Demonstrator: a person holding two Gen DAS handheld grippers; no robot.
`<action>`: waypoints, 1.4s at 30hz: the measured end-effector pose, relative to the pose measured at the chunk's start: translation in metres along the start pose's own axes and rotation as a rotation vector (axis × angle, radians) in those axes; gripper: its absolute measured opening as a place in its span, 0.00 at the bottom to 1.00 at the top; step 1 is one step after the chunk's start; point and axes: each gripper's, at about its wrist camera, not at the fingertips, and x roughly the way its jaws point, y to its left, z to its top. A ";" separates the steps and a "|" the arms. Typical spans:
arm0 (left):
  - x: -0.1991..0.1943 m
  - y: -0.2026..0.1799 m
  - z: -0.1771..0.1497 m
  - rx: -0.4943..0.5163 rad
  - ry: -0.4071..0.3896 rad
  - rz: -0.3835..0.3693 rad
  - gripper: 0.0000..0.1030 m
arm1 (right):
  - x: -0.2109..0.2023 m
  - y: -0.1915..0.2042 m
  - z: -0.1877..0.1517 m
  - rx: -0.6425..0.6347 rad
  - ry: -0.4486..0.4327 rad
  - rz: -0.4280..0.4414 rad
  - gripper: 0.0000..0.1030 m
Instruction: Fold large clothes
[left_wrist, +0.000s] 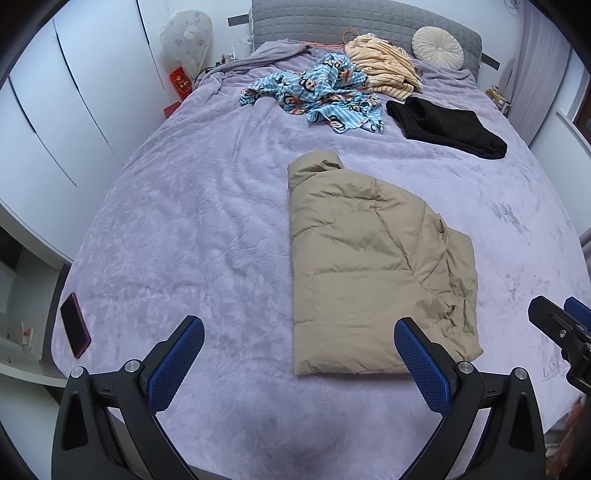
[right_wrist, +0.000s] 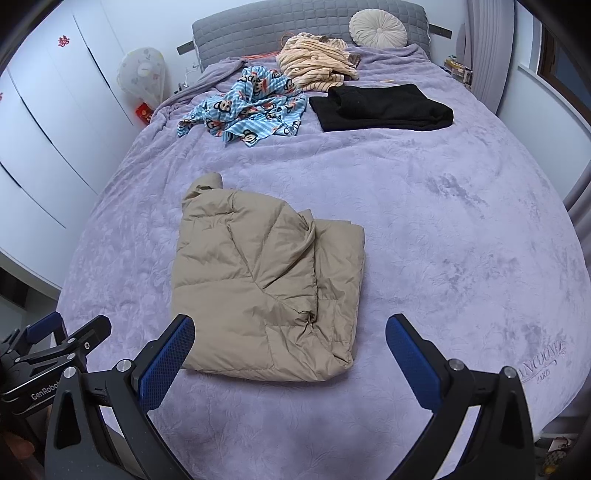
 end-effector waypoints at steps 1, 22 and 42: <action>-0.001 -0.001 -0.001 -0.002 0.001 0.001 1.00 | 0.000 0.000 0.000 0.000 0.000 0.000 1.00; -0.001 0.000 -0.002 -0.012 0.005 0.002 1.00 | 0.000 0.000 0.000 -0.002 0.003 0.000 1.00; 0.000 -0.002 -0.005 -0.024 0.010 0.004 1.00 | -0.001 -0.001 0.001 -0.002 0.005 0.002 1.00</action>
